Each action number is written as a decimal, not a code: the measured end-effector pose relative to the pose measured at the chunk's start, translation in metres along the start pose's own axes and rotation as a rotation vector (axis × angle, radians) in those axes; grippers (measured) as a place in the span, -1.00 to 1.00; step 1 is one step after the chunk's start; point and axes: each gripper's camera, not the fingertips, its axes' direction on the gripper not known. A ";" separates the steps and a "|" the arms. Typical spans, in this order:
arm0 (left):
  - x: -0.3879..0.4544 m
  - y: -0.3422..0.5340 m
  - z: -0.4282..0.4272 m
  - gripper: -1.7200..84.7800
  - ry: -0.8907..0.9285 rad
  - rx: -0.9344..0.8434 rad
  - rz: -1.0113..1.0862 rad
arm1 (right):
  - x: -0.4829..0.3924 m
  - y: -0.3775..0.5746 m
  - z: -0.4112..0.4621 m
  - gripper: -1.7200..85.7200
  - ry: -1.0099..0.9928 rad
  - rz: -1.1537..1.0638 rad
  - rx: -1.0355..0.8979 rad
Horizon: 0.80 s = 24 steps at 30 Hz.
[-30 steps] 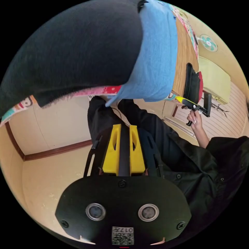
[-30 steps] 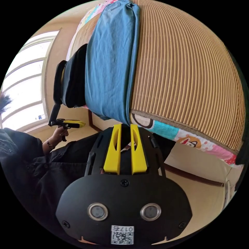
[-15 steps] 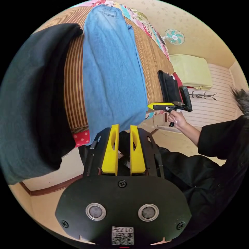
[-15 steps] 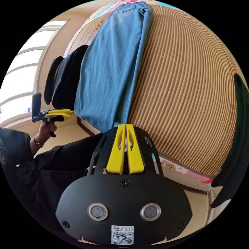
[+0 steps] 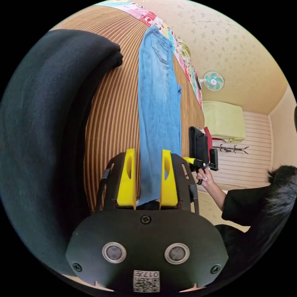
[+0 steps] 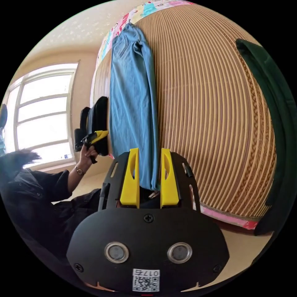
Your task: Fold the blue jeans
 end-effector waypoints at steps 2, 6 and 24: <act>-0.006 -0.011 0.008 -0.70 0.044 -0.019 0.015 | 0.014 -0.022 0.003 -0.72 -0.065 -0.003 0.003; -0.014 -0.021 0.037 -0.75 0.177 -0.106 0.003 | 0.030 -0.061 0.031 -0.77 -0.193 -0.047 -0.096; 0.228 0.040 -0.201 -0.94 0.791 0.138 0.642 | -0.210 0.029 -0.255 -0.92 -0.766 -0.778 0.164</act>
